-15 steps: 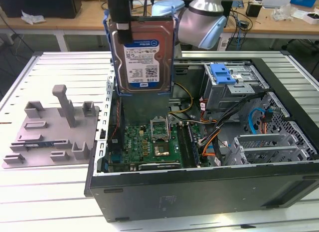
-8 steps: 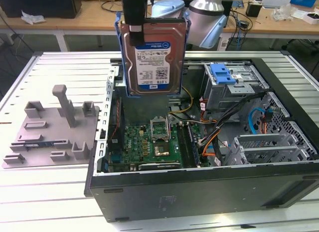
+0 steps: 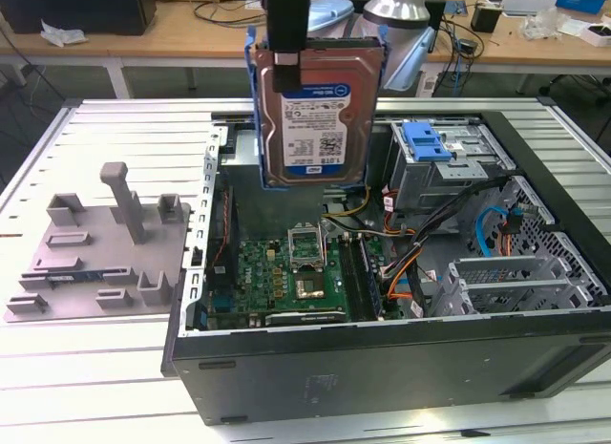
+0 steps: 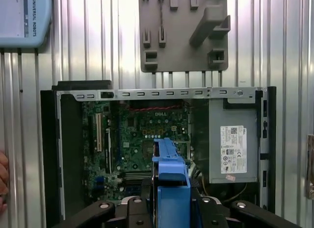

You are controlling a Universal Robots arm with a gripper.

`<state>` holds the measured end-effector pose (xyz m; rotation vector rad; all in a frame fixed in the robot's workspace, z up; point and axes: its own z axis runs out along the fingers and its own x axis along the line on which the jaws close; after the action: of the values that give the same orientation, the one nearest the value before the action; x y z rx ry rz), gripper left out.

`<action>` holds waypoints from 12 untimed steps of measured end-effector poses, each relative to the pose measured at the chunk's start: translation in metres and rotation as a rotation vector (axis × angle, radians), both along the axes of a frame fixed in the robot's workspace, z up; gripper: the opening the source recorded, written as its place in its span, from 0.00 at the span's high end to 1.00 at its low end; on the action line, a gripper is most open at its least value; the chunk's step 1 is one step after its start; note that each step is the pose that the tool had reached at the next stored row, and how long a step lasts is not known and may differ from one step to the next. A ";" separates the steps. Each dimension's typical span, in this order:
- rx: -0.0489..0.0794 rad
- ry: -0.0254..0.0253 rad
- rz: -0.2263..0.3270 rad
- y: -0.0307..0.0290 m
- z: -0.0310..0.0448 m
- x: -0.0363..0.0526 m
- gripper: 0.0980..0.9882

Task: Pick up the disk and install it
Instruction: 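Pick up the disk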

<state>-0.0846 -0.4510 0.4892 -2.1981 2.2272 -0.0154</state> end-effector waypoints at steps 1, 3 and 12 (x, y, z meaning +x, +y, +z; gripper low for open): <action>0.001 0.0001 0.000 -0.0010 0.0000 0.0023 0.70; 0.002 0.0000 0.000 -0.0035 0.0000 0.0081 0.70; 0.013 0.0000 -0.001 -0.0222 0.0000 0.0445 0.70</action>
<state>-0.0401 -0.4732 0.4892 -2.1909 2.2219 -0.0014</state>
